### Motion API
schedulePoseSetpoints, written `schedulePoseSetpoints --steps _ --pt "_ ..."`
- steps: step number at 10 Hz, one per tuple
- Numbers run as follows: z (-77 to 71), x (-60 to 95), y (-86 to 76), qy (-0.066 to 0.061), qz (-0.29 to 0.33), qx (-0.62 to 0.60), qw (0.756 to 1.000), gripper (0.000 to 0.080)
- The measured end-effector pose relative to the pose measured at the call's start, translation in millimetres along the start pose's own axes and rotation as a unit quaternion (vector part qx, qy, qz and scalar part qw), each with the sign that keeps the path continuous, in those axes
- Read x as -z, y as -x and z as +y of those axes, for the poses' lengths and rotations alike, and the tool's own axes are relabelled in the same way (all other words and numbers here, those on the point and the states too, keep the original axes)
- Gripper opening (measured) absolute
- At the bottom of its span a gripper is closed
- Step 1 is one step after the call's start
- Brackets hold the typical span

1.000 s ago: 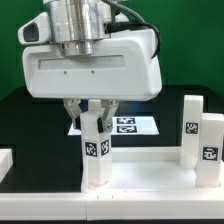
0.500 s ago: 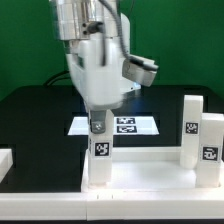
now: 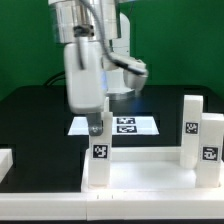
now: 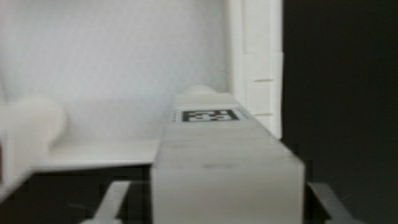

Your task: Assemble desk

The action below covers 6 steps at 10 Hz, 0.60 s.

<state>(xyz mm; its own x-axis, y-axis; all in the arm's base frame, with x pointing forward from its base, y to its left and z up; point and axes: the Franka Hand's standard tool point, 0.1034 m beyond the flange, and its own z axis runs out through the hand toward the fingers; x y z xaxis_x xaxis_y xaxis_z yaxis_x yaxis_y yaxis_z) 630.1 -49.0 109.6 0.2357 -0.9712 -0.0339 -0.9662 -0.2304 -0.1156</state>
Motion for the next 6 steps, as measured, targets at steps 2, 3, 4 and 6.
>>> schedulePoseSetpoints --steps 2,3,4,6 --pt "5.3 -6.2 -2.3 0.009 -0.011 0.145 0.989 0.0543" --pt "4.4 -5.5 -2.4 0.008 -0.009 0.161 0.987 0.0616" --pt "4.7 -5.8 -3.1 0.008 -0.009 0.205 0.979 0.0643" --pt "4.4 -4.8 -3.4 0.011 -0.005 0.292 0.956 0.0648"
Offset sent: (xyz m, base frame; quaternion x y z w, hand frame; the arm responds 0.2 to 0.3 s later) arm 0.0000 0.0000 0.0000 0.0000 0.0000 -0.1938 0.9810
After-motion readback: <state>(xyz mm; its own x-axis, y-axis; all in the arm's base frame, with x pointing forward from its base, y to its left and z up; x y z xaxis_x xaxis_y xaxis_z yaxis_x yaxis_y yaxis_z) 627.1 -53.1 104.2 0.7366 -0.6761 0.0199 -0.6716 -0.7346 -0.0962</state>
